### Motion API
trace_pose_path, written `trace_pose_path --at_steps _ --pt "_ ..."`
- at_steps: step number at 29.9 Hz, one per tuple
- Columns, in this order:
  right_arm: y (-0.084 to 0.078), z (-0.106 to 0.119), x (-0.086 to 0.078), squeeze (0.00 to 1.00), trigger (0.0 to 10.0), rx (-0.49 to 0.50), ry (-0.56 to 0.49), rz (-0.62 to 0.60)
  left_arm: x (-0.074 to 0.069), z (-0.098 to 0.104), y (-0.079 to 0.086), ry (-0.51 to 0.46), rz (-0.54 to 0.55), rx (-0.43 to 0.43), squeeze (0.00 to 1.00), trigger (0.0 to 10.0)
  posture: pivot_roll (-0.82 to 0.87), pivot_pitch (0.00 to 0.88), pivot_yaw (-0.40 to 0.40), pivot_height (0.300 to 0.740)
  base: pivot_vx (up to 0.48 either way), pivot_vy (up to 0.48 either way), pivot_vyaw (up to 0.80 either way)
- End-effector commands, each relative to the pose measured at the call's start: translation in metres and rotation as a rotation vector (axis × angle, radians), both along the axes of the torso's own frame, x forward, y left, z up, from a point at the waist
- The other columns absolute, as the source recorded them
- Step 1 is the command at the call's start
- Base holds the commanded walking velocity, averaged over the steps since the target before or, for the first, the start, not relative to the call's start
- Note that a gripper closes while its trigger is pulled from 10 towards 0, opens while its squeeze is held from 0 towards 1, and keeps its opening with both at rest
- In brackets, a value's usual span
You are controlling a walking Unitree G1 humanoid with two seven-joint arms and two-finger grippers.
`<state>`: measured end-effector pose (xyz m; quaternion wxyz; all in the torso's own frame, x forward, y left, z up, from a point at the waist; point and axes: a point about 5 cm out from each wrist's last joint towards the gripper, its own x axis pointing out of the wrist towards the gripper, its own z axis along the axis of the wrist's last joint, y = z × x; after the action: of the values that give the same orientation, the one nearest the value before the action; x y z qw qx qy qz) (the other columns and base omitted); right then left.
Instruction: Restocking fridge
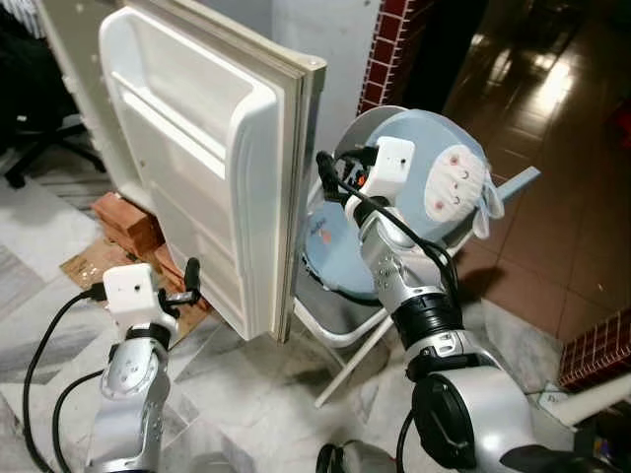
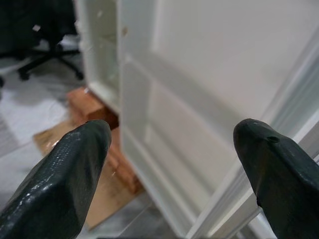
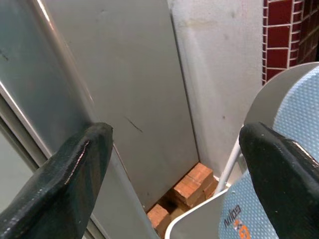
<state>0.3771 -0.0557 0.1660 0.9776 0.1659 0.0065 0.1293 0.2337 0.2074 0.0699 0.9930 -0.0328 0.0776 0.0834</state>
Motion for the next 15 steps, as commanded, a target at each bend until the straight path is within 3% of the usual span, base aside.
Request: trace_pose_path --at_steps 1,9,10,11,12,14,15 --pt "0.02 0.013 0.001 0.0 10.0 0.014 -0.017 0.051 -0.004 0.003 0.003 -0.004 0.016 0.016 0.0 10.0 0.16 0.044 -0.091 0.74 0.0 0.0 0.0" --pt "0.035 0.019 0.003 0.0 10.0 0.012 -0.017 0.069 -0.021 0.003 0.012 0.011 0.077 0.03 0.0 10.0 0.21 0.067 -0.12 0.74 0.0 0.0 0.0" --pt "0.046 0.02 0.0 0.0 10.0 0.019 -0.012 0.108 -0.028 0.001 0.014 0.018 0.091 0.032 0.0 10.0 0.22 0.076 -0.13 0.74 0.0 0.0 0.0" --pt "0.046 0.02 0.0 0.0 10.0 0.019 -0.012 0.108 -0.028 0.001 0.014 0.018 0.091 0.032 0.0 10.0 0.22 0.076 -0.13 0.74 0.0 0.0 0.0" --pt "0.06 0.022 -0.005 0.0 10.0 0.036 -0.014 0.17 -0.032 0.001 0.014 0.022 0.103 0.032 0.0 10.0 0.23 0.081 -0.137 0.74 0.0 0.0 0.0" --pt "0.065 0.024 -0.007 0.0 10.0 0.042 -0.021 0.194 -0.034 0.001 0.014 0.023 0.106 0.031 0.0 10.0 0.23 0.081 -0.137 0.74 0.0 0.0 0.0" --pt "0.076 0.029 -0.012 0.0 10.0 0.071 -0.031 0.251 -0.035 0.001 0.013 0.023 0.113 0.029 0.0 10.0 0.23 0.083 -0.142 0.74 0.0 0.0 0.0"
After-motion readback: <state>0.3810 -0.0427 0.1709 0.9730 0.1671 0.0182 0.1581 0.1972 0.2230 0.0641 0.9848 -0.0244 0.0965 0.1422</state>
